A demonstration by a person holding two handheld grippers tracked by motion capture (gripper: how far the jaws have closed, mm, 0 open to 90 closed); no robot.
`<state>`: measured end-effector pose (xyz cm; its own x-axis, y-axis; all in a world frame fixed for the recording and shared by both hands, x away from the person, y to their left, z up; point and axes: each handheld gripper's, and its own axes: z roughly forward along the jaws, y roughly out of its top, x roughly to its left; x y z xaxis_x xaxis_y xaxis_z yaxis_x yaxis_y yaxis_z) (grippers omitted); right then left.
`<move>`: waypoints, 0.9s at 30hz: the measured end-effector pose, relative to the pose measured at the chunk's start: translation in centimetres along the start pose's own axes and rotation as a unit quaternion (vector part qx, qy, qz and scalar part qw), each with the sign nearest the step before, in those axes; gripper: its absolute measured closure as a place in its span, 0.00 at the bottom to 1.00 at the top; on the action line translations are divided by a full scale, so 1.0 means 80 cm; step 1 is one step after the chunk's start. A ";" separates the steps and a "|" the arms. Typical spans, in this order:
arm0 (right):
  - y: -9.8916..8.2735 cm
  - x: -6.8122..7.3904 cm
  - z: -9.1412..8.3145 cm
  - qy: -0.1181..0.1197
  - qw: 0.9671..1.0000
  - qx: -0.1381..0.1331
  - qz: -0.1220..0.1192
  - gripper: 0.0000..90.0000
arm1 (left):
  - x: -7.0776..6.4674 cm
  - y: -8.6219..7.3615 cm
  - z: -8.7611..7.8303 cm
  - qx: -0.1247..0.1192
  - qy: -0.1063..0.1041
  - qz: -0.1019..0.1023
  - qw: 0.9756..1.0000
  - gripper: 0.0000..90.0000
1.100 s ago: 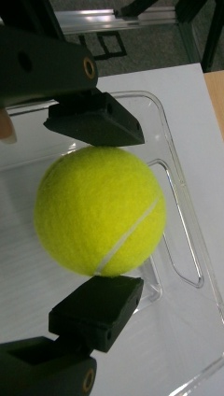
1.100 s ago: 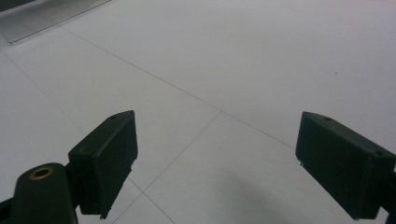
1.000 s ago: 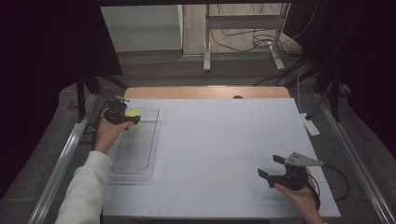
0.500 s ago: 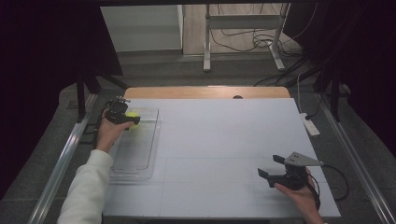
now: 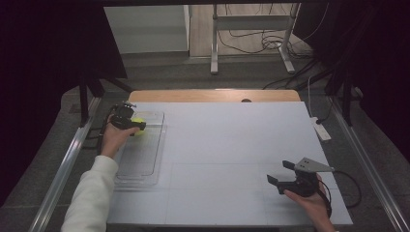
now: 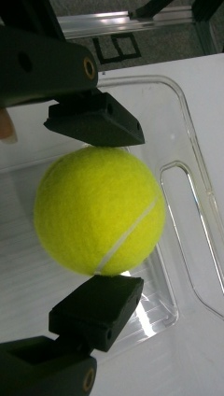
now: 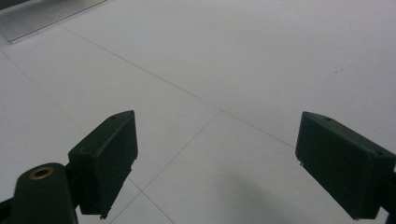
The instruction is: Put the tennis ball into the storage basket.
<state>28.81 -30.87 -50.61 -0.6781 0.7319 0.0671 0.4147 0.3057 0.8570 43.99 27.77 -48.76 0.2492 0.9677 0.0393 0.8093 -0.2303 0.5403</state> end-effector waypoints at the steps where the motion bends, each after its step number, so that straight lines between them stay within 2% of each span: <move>1: 0.000 0.000 0.000 0.000 1.000 0.000 0.000 0.14 | 0.000 0.000 0.000 0.000 0.000 0.000 1.000 0.31; 10: 0.000 0.000 0.000 0.001 1.000 0.000 0.000 0.14 | 0.000 -0.002 0.002 0.007 0.003 -0.003 1.000 0.31; 14: 0.000 0.000 0.000 0.000 1.000 0.002 -0.001 0.14 | 0.000 -0.001 0.000 -0.001 0.006 -0.007 1.000 0.31; 18: 0.000 0.000 0.001 0.001 1.000 0.001 -0.001 0.14 | 0.001 0.000 -0.004 -0.005 0.001 -0.009 1.000 0.24; 22: 0.000 0.000 0.001 0.001 1.000 0.001 -0.001 0.14 | 0.002 0.001 -0.012 -0.026 -0.008 -0.015 1.000 0.16; 27: 0.000 0.000 0.001 0.001 1.000 0.001 -0.002 0.14 | 0.004 0.000 -0.022 -0.047 -0.017 -0.018 0.999 0.14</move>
<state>28.82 -30.83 -50.65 -0.6808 0.7296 0.0653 0.4132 0.3089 0.8567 43.10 28.29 -47.27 0.2393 0.9709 -0.0088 0.7647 -0.1829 0.6179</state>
